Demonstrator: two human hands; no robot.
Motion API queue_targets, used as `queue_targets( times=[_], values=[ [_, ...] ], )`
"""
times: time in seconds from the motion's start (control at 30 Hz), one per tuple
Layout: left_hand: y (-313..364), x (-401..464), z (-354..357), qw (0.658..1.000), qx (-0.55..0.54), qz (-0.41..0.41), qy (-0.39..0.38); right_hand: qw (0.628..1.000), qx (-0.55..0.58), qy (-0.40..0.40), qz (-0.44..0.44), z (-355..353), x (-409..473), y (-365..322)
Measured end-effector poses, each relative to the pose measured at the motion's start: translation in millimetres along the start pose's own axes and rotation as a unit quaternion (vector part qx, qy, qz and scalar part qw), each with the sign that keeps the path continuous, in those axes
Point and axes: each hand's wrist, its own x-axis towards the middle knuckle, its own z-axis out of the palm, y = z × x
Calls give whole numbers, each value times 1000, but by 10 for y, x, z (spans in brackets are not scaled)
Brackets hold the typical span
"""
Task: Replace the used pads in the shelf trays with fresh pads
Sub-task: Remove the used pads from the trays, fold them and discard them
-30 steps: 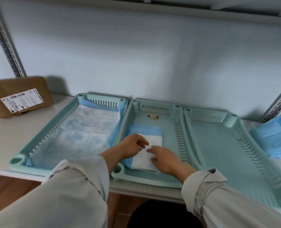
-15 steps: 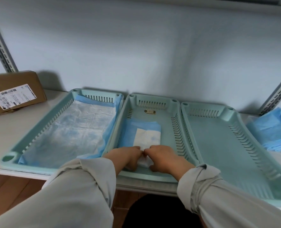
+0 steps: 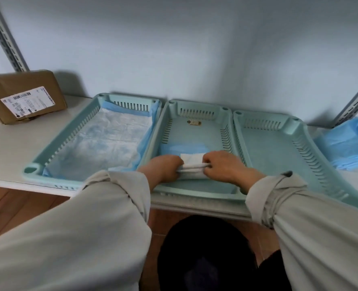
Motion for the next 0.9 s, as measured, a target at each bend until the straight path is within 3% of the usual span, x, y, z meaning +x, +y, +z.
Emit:
queue_targets(
  times=[0.07,0.13,0.2,0.27,0.37,0.43,0.5,0.57,0.67,0.73,0.8,0.87,0.9],
  values=[
    [9,-59,-42,997,-75,9,-4,994,60,-94,-15,-30,-129,118],
    [1,-112,-74,989,-147,6,-13,991,29,-128,-27,29,-235,220],
    [-14,-138,-101,979,-195,-22,-44,993,42,-104,-19,96,-278,313],
    [-32,-125,-106,968,-233,-57,-77,985,160,-60,15,91,-265,367],
    [-47,-47,-106,940,-312,-121,-62,943,322,33,75,121,-165,390],
    [-82,52,-79,930,-332,-156,-31,930,344,60,111,197,2,385],
    [-94,134,-21,944,-273,-187,9,929,332,77,145,277,198,365],
    [-86,226,56,968,-135,-197,80,934,303,90,164,337,387,336],
    [-1,324,151,972,-9,-65,227,953,230,79,182,414,524,270],
    [48,400,201,988,-34,11,149,960,185,68,200,473,586,284],
    [78,440,279,999,-46,12,16,963,159,41,213,496,609,328],
    [66,473,309,999,-43,-5,-24,946,233,-1,227,474,600,367],
    [67,480,291,999,-39,-8,-28,919,313,-25,237,436,580,366]
  ],
)
